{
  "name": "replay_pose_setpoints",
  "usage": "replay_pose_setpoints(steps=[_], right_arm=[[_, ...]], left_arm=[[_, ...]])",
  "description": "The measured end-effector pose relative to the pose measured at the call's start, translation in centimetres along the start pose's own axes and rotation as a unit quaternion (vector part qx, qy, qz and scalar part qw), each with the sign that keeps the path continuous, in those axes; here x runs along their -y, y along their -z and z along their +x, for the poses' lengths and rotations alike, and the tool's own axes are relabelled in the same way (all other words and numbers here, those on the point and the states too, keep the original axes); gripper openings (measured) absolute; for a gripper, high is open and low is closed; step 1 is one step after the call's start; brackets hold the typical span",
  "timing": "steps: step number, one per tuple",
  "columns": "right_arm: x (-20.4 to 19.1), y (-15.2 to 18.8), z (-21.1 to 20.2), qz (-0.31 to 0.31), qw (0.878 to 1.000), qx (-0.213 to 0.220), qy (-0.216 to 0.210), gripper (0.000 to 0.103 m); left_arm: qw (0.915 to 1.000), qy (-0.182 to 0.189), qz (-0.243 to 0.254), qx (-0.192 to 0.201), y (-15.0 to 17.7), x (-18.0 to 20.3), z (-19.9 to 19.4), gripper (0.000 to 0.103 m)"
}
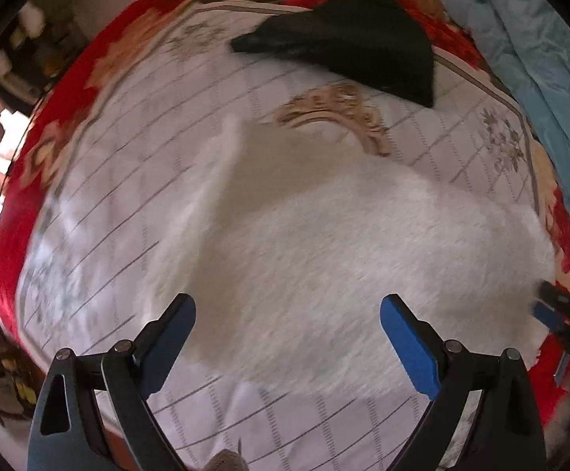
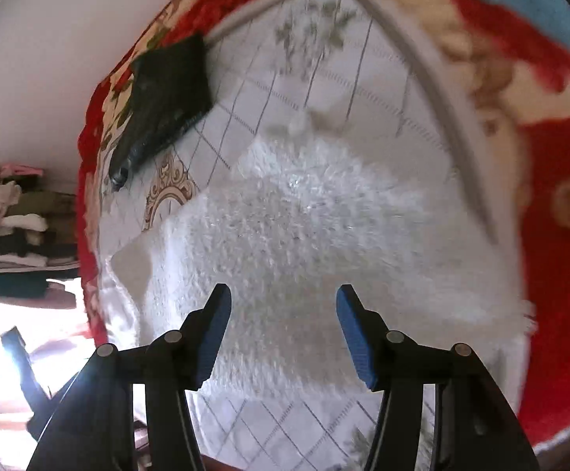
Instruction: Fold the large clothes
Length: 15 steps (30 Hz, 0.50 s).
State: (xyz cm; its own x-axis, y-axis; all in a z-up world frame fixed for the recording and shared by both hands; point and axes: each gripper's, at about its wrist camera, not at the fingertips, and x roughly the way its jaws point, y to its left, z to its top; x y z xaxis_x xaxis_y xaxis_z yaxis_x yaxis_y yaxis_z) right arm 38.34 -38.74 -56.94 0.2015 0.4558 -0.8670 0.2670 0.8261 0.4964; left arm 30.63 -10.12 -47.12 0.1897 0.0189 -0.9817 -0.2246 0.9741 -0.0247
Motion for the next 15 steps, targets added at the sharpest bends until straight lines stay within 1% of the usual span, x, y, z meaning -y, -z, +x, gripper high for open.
replay_pose_setpoints(steps=[1,2,4,5,7,8,10,11,13,14,15], right_arm=[[0.3,-1.0,1.4,0.000,1.000,0.000,0.000,0.058],[0.4,-2.2,2.8,-0.011,1.000,0.009,0.011,0.056],[0.4,-4.9,6.5,-0.032,0.999,0.004,0.041,0.051],[0.5,-6.4,8.7,-0.036,0.998,-0.007,0.044,0.050],[0.2,-7.7,10.3,-0.046,0.998,-0.005,0.038,0.050],[-0.2,-8.3,10.6,-0.053,0.998,-0.002,0.034,0.050],[-0.9,-9.1,10.7,-0.059,0.997,-0.019,0.041,0.051],[-0.9,-9.4,10.4,-0.049,0.998,-0.031,0.037,0.051],[-0.5,-9.4,9.0,-0.030,0.999,-0.037,0.018,0.052],[-0.1,-9.2,7.8,-0.015,0.999,-0.033,0.001,0.056],[0.5,-8.7,6.2,0.005,1.000,-0.019,-0.017,0.061]], left_arm=[[1.0000,0.005,0.003,-0.003,-0.5,0.7,0.4,0.096],[1.0000,0.007,0.005,-0.005,-0.8,1.2,0.8,0.096],[0.9999,-0.002,0.012,-0.009,-1.4,2.1,1.9,0.096],[0.9999,-0.005,0.012,-0.011,-1.6,2.4,2.5,0.096],[0.9996,-0.018,0.013,-0.015,-1.8,2.5,3.7,0.096],[0.9995,-0.025,0.015,-0.016,-2.0,2.3,4.2,0.096],[0.9988,-0.047,0.008,-0.009,-3.0,1.1,5.0,0.096],[0.9982,-0.059,0.000,-0.003,-3.7,0.1,5.4,0.096],[0.9953,-0.094,-0.020,0.008,-5.4,-2.3,6.6,0.096],[0.9931,-0.113,-0.028,0.013,-6.2,-3.5,7.3,0.096],[0.9902,-0.133,-0.040,0.008,-7.2,-5.2,8.7,0.096]])
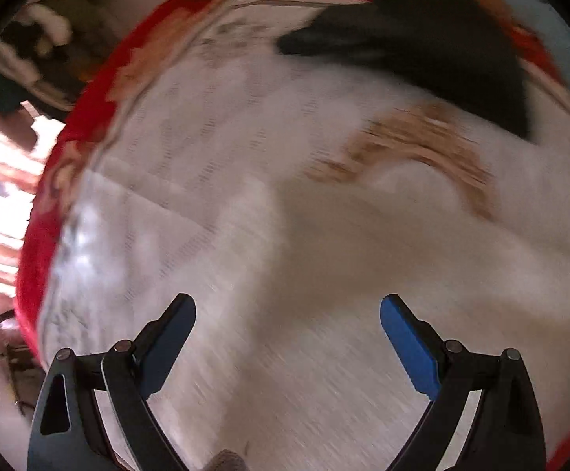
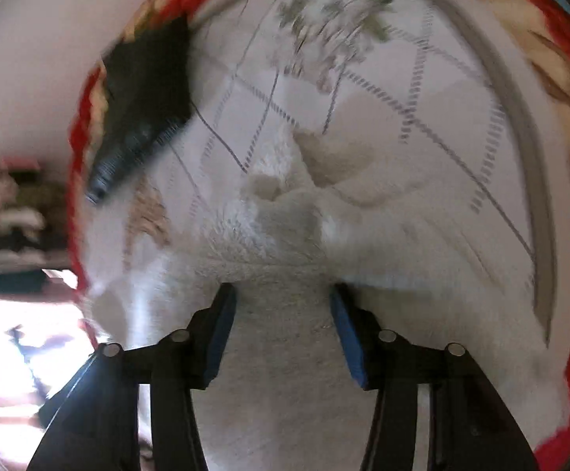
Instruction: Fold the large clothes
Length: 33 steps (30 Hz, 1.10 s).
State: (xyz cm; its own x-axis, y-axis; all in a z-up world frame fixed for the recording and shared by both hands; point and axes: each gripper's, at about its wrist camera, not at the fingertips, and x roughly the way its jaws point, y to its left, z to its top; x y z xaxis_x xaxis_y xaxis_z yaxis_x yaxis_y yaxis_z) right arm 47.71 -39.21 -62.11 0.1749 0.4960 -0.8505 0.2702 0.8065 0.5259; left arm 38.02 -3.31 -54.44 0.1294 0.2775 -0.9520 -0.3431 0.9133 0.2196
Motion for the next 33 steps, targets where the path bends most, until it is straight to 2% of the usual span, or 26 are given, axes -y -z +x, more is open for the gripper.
replay_pose_setpoints(steps=[2,4,6,9,11,12,14,16,17,19,21,22,24,25,26,29,33], right_arm=[[1.1,1.4,-3.0,0.029,0.999,0.034,-0.020,0.078],[2.3,3.6,-5.8,0.055,0.996,0.074,-0.014,0.081],[4.5,6.3,-7.6,0.094,0.990,0.104,-0.006,0.084],[9.1,10.9,-7.8,0.173,0.978,0.114,-0.016,0.085],[11.0,12.8,-6.4,0.212,0.971,0.102,-0.033,0.085],[12.0,13.6,-5.4,0.228,0.967,0.099,-0.061,0.085],[13.4,14.2,-3.1,0.255,0.960,0.073,-0.094,0.085],[14.0,14.2,-1.0,0.269,0.950,0.068,-0.146,0.085],[14.1,14.0,-0.3,0.272,0.948,0.069,-0.152,0.085],[14.0,13.3,0.4,0.269,0.946,0.077,-0.163,0.085],[13.3,12.5,0.2,0.277,0.948,0.074,-0.139,0.085],[12.3,12.1,-0.6,0.266,0.955,0.071,-0.113,0.085],[9.4,11.2,-2.0,0.217,0.974,0.058,-0.014,0.085],[8.1,10.8,-3.0,0.192,0.979,0.054,0.031,0.085],[6.5,10.3,-4.0,0.169,0.982,0.052,0.072,0.084],[1.9,8.7,-5.7,0.109,0.983,0.038,0.143,0.083],[-4.0,7.1,-5.1,0.030,0.987,0.029,0.154,0.082]], left_arm=[[0.9997,-0.014,-0.009,-0.019,-1.0,-1.1,2.6,0.096],[0.9984,0.005,-0.016,-0.053,-1.6,-1.9,5.4,0.103],[0.9979,0.022,-0.009,-0.060,-1.7,-2.2,6.3,0.103],[0.9981,0.028,0.021,-0.050,-1.2,-1.5,4.3,0.101],[0.9967,0.058,0.040,-0.042,-0.3,-0.4,1.4,0.101],[0.9950,0.076,0.054,-0.039,0.2,0.6,-0.2,0.101],[0.9906,0.109,0.075,-0.033,1.1,2.9,-3.3,0.101],[0.9833,0.149,0.101,-0.027,2.2,6.2,-6.3,0.101],[0.9785,0.165,0.120,-0.026,2.8,7.9,-7.2,0.101],[0.9726,0.150,0.177,-0.014,4.1,12.6,-7.5,0.101],[0.9672,0.111,0.227,-0.027,5.5,17.1,-4.6,0.103],[0.9664,0.101,0.234,-0.030,5.6,17.6,-3.4,0.103],[0.9670,0.112,0.228,-0.022,5.7,18.2,-2.1,0.103],[0.9672,0.118,0.224,-0.022,5.6,18.0,-2.1,0.103],[0.9674,0.123,0.219,-0.028,5.5,17.7,-2.2,0.103],[0.9722,0.133,0.190,-0.032,4.8,15.4,-4.0,0.103],[0.9826,0.102,0.155,-0.003,4.0,11.4,-6.1,0.103]])
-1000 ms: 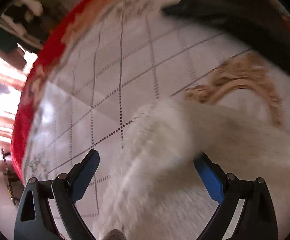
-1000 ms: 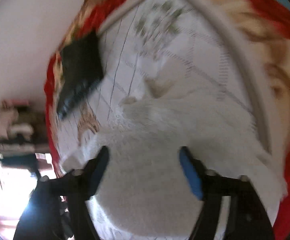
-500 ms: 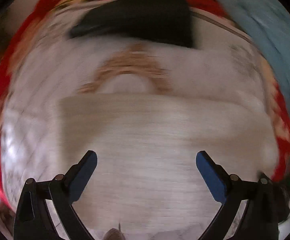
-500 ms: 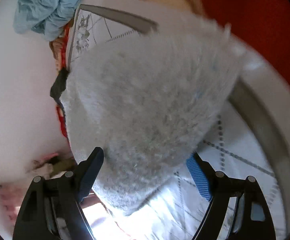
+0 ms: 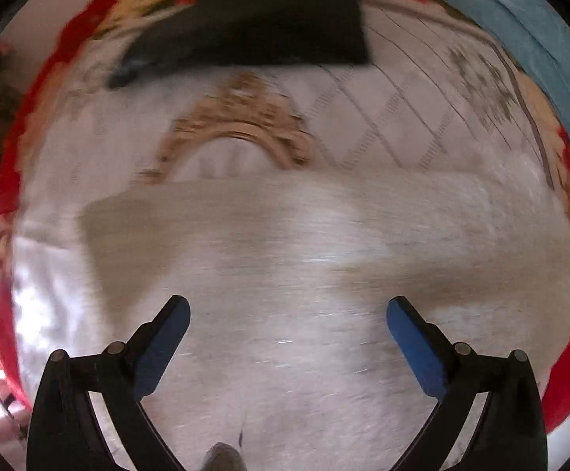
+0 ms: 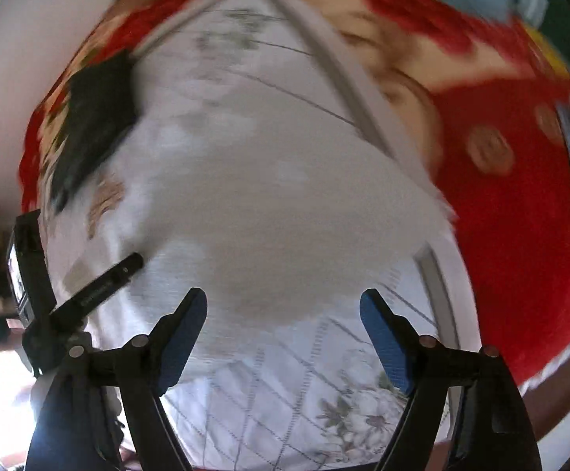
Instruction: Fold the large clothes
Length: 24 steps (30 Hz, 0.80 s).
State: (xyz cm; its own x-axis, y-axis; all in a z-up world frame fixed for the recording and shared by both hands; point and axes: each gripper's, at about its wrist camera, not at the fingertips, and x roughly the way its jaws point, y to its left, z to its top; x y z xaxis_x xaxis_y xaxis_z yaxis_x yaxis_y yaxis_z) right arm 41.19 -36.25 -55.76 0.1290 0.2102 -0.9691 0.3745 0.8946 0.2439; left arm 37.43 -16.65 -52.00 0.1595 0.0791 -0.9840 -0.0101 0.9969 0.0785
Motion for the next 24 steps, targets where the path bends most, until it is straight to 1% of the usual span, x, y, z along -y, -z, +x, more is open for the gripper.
replay_pose_setpoints(steps=[1,2,4,5,6,7,9,10,11,13,15,16,17,19,20,21,22,23,24], right_arm=[[-1.4,0.0,0.2,-0.018,1.000,0.001,-0.007,0.081],[-3.2,-0.3,0.8,-0.034,0.999,0.003,-0.023,0.078],[-6.0,-0.7,3.3,-0.060,0.997,-0.013,-0.053,0.066],[-7.6,-1.7,6.1,-0.071,0.995,-0.035,-0.064,0.050],[-8.5,-1.9,8.1,-0.080,0.993,-0.059,-0.063,0.033],[-9.2,-2.4,10.9,-0.084,0.992,-0.083,-0.048,0.026],[-10.1,-2.7,15.1,-0.122,0.986,-0.113,-0.002,0.025],[-10.4,-3.1,16.0,-0.127,0.985,-0.118,0.004,0.025],[-10.6,-4.1,16.4,-0.118,0.984,-0.134,0.014,0.025],[-10.4,-5.1,16.8,-0.105,0.983,-0.150,0.015,0.025],[-9.6,-6.4,16.5,-0.087,0.983,-0.160,-0.009,0.025],[-8.7,-6.4,15.7,-0.076,0.984,-0.159,-0.031,0.025],[-7.3,-6.5,14.4,-0.057,0.985,-0.152,-0.064,0.026],[-4.0,-5.7,10.8,-0.024,0.983,-0.118,-0.141,0.043],[-2.0,-4.9,8.7,-0.007,0.982,-0.091,-0.165,0.064],[0.6,-2.8,6.3,0.013,0.983,-0.058,-0.172,0.075],[2.7,-1.4,4.8,0.032,0.983,-0.033,-0.176,0.075],[5.2,0.8,3.6,0.057,0.982,-0.011,-0.181,0.076],[7.9,2.2,3.3,0.089,0.980,0.001,-0.179,0.079]], left_arm=[[0.9999,-0.013,-0.007,0.002,0.1,-1.0,-0.3,0.103],[0.9997,-0.020,-0.012,0.004,0.2,-2.0,-0.4,0.103],[0.9992,-0.032,-0.025,0.002,0.8,-4.0,-0.1,0.103],[0.9989,-0.035,-0.029,-0.002,1.1,-5.0,0.3,0.103],[0.9985,-0.040,-0.037,-0.005,1.3,-5.8,0.5,0.103],[0.9982,-0.043,-0.042,-0.006,1.5,-6.4,0.5,0.103],[0.9975,-0.047,-0.053,-0.003,2.1,-7.7,0.3,0.103],[0.9971,-0.048,-0.060,-0.001,2.4,-7.9,0.1,0.103],[0.9968,-0.048,-0.064,0.001,2.6,-8.1,0.0,0.103],[0.9963,-0.047,-0.072,0.005,2.6,-8.4,-0.3,0.103],[0.9967,-0.034,-0.074,0.007,2.3,-8.3,-0.6,0.103],[0.9969,-0.028,-0.073,0.009,2.1,-8.0,-0.7,0.103],[0.9974,-0.019,-0.067,0.016,2.0,-7.3,-1.3,0.103],[0.9983,-0.005,-0.054,0.023,1.7,-5.8,-1.7,0.103],[0.9988,0.003,-0.044,0.023,1.6,-4.6,-1.7,0.103],[0.9991,0.008,-0.036,0.022,1.6,-3.5,-1.6,0.103],[0.9993,0.009,-0.027,0.025,1.5,-2.5,-1.5,0.103],[0.9994,0.008,-0.019,0.026,1.4,-1.6,-1.4,0.103],[0.9996,0.007,-0.006,0.026,1.3,-0.3,-1.0,0.103]])
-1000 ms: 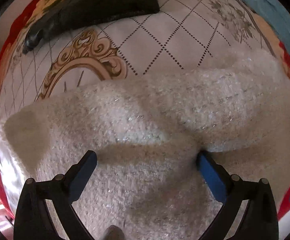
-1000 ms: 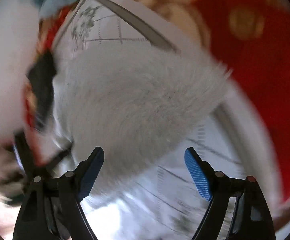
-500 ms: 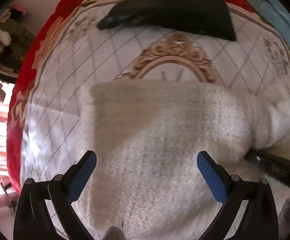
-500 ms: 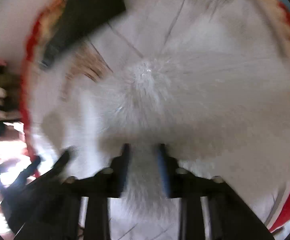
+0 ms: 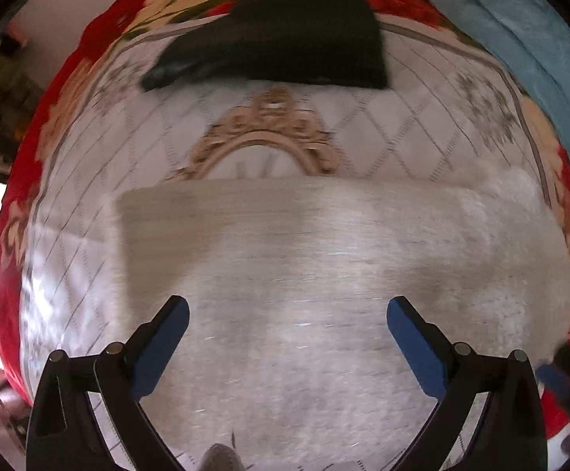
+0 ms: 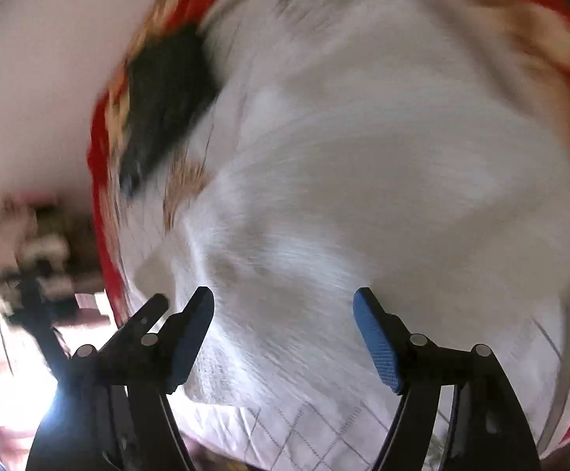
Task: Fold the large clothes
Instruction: 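Press and smooth the folded cardigan with both tools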
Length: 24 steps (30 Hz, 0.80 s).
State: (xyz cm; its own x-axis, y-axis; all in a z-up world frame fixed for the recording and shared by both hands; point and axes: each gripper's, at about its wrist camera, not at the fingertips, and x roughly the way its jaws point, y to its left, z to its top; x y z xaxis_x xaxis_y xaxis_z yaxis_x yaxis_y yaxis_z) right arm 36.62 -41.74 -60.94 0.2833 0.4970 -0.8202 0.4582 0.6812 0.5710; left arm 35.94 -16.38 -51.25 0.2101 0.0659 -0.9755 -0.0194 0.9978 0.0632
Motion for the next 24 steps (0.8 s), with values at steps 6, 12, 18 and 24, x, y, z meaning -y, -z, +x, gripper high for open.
replay_pose_setpoints(steps=[6,12,18,24], right_arm=[[12.9,1.0,-0.8,0.129,0.990,0.050,-0.029,0.082],[13.9,-2.5,3.4,0.135,0.977,0.069,-0.151,0.083],[10.8,-6.4,7.8,0.179,0.958,0.064,-0.216,0.050],[5.4,-8.0,5.7,0.120,0.972,0.097,-0.178,0.026]], left_arm=[[0.9995,-0.004,0.028,-0.016,0.1,3.7,2.3,0.103],[0.9984,-0.015,0.047,-0.029,0.5,5.2,3.7,0.103],[0.9972,-0.021,0.068,-0.024,0.7,6.2,4.5,0.103],[0.9989,0.008,0.034,-0.032,0.2,5.4,5.9,0.103]])
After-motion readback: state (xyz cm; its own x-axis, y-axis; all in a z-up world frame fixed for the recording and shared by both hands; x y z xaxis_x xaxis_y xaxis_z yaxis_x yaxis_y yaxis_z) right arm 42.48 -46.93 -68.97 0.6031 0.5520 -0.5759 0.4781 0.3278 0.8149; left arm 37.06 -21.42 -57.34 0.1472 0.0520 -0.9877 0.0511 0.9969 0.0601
